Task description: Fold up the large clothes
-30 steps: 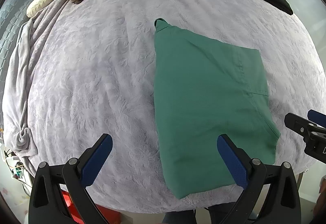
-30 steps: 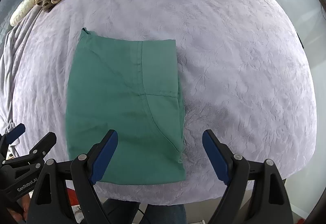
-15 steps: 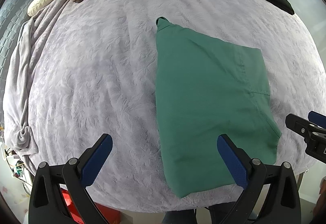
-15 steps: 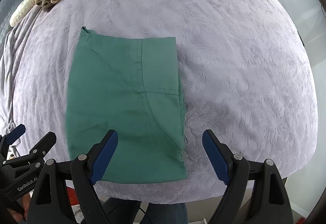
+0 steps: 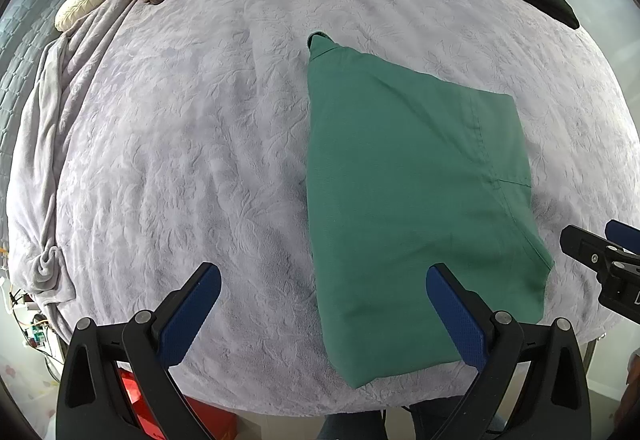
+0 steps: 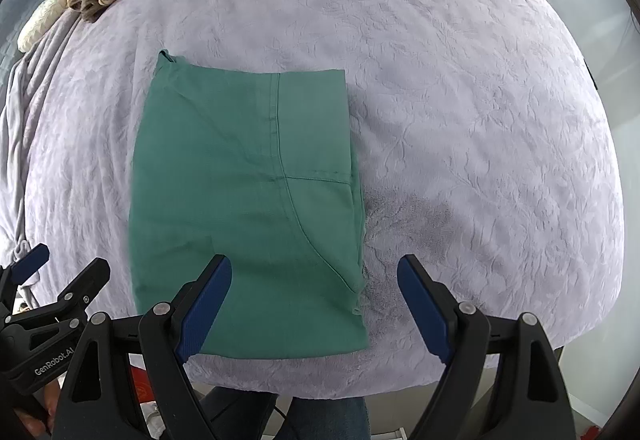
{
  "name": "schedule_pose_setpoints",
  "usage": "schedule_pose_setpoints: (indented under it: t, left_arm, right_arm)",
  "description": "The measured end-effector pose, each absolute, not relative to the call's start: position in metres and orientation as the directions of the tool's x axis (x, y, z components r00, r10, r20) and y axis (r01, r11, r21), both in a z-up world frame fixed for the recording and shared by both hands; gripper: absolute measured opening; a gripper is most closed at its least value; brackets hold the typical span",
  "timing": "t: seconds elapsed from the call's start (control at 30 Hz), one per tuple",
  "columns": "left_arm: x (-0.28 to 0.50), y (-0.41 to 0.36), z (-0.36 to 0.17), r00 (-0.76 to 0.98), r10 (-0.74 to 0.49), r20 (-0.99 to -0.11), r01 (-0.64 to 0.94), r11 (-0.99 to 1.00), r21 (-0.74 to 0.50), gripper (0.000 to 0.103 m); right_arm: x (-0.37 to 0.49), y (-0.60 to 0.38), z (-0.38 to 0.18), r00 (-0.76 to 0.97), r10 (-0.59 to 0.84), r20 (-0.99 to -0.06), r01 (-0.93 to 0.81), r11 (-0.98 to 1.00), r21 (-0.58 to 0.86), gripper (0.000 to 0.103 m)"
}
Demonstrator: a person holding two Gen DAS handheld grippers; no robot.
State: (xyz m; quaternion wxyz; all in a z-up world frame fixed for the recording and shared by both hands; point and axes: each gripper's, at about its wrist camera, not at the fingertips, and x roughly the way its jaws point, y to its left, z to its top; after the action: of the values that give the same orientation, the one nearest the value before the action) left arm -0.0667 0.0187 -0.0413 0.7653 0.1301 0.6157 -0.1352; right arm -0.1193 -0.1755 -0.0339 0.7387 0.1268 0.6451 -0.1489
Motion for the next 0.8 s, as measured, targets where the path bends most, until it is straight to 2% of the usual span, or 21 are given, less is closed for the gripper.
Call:
schedule_pose_setpoints:
  t: [0.8]
  left_arm:
    - [-0.0685, 0.0205, -0.0413, 0.203, -0.044, -0.978, 0.364, 0.931, 0.034, 0.103]
  right_arm:
    - [-0.1199, -0.1754, -0.0351, 0.115, -0.054, -0.992, 0.387, 0.922, -0.005, 0.087]
